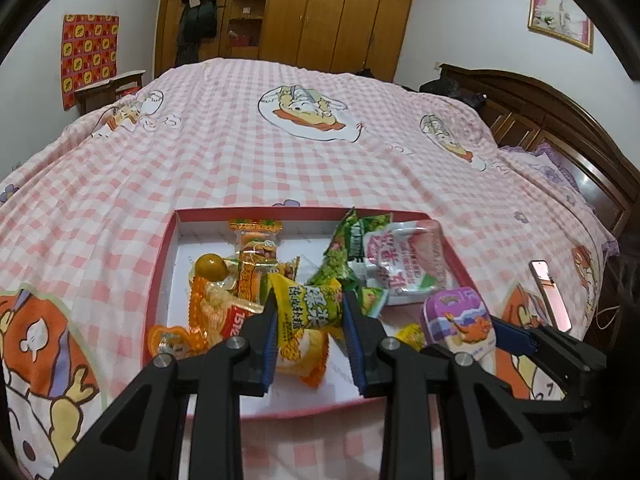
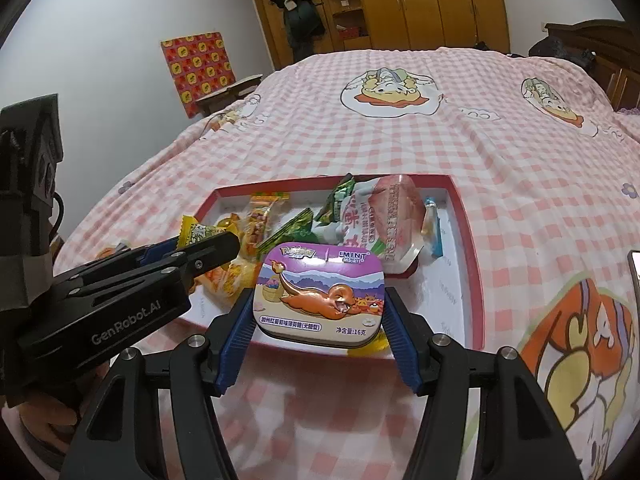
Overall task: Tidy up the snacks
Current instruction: 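Lift both held snacks and carry them over the red box tray, then lower both snacks into the tray and open both tools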
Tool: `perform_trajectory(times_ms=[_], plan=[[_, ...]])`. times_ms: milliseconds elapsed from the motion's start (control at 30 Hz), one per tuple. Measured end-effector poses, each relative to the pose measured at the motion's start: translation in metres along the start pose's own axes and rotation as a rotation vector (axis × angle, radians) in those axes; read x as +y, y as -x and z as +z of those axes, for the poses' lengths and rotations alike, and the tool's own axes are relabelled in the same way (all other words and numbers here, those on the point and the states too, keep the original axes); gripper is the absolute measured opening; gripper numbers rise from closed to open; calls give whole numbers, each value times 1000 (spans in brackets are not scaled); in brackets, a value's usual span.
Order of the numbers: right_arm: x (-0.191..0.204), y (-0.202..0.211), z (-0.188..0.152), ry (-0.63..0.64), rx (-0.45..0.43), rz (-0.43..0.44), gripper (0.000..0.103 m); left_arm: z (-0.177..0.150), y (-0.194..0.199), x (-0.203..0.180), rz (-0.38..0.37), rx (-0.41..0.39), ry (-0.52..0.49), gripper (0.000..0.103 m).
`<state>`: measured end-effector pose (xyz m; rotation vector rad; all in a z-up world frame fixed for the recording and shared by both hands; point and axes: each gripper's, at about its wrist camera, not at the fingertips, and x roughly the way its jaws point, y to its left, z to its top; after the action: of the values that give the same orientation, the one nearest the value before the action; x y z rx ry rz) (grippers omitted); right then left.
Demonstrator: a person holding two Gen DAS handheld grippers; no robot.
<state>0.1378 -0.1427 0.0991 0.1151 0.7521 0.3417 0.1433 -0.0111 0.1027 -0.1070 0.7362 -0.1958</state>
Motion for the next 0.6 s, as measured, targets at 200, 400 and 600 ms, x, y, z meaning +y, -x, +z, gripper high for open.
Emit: perform_trajectory(times_ms=[200, 400, 600], plan=[[-8, -18, 2, -16, 26, -1, 63, 4, -22, 8, 1, 25, 28, 30], [-12, -31, 5, -17, 28, -2, 63, 3, -38, 15, 5, 37, 39, 30], [-13, -44, 5, -12, 38, -2, 63, 2, -49, 22, 17, 46, 49, 30]])
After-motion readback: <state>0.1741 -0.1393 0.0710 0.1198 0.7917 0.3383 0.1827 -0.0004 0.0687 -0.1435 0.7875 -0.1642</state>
